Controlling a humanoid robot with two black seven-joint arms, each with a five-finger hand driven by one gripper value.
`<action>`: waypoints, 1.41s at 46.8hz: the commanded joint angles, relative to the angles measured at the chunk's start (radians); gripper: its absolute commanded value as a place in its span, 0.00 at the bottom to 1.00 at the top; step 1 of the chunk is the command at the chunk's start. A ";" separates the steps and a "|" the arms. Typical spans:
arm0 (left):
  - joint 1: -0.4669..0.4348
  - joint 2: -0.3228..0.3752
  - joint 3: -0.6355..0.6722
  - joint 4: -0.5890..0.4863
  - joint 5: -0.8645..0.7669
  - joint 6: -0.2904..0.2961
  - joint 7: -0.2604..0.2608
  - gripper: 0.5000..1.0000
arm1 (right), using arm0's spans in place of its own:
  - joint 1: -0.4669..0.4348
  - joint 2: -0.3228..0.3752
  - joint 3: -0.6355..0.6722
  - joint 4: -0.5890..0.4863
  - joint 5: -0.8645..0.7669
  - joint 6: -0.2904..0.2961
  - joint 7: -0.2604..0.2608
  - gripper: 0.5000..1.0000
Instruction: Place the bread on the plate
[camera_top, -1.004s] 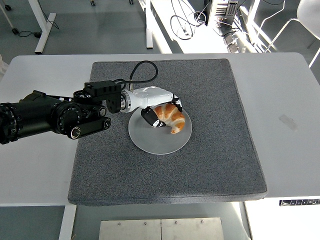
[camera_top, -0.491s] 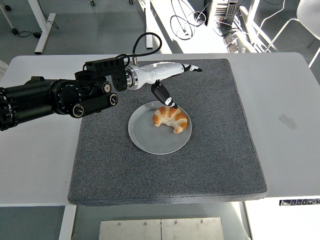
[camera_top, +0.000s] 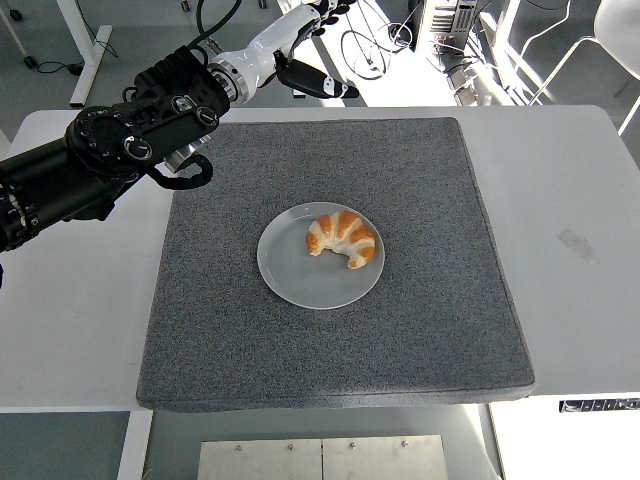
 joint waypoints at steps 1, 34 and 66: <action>0.009 0.000 -0.031 0.021 -0.028 -0.024 0.002 0.96 | 0.000 0.000 0.000 0.000 0.000 0.001 0.000 1.00; 0.172 -0.069 -0.478 0.232 -0.401 -0.257 0.194 0.97 | -0.003 0.000 0.009 0.000 0.000 0.001 0.000 1.00; 0.296 -0.055 -0.662 0.230 -0.474 -0.332 0.197 0.97 | -0.007 0.000 0.011 -0.002 0.000 -0.002 -0.002 1.00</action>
